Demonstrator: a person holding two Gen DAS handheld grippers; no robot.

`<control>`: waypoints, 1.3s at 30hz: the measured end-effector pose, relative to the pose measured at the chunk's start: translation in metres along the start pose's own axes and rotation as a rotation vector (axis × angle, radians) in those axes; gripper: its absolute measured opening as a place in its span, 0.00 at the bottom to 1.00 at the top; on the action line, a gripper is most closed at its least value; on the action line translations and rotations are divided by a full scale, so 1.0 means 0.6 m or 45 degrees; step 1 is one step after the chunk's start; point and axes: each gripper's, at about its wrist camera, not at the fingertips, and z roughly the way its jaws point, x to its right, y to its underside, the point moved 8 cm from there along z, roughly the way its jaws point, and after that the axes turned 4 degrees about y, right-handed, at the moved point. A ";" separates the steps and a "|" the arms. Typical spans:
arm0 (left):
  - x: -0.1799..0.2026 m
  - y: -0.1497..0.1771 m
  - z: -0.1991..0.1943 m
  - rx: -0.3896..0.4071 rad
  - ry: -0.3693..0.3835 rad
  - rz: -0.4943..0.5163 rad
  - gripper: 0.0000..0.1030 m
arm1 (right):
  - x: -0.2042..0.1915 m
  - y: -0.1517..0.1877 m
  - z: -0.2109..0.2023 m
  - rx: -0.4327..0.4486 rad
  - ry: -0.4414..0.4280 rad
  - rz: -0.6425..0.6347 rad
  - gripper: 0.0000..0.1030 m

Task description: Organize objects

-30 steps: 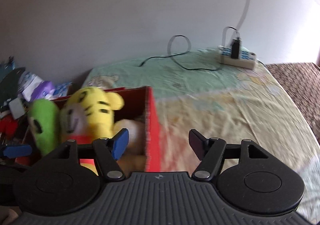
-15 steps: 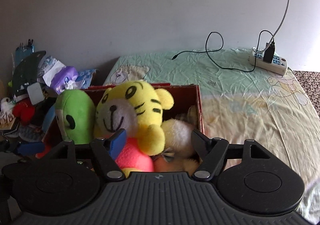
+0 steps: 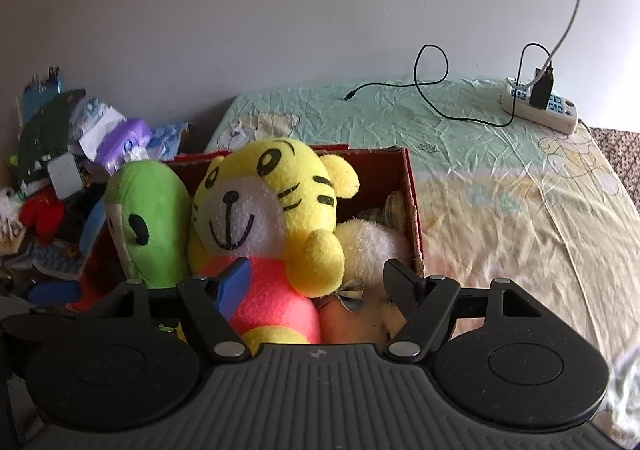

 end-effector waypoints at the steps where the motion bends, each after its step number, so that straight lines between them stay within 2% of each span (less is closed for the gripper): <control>1: -0.001 0.000 0.002 -0.004 0.004 -0.003 0.99 | 0.000 0.000 0.002 -0.005 0.006 -0.008 0.73; 19: 0.007 0.004 0.015 -0.008 0.045 0.012 0.99 | -0.001 0.006 0.015 -0.038 0.002 -0.001 0.73; 29: 0.010 0.009 0.019 -0.022 -0.003 0.028 0.99 | 0.000 0.008 0.017 -0.044 -0.010 0.002 0.73; 39: 0.013 0.009 0.020 0.006 -0.016 0.057 0.99 | 0.003 0.008 0.015 -0.039 -0.002 0.020 0.73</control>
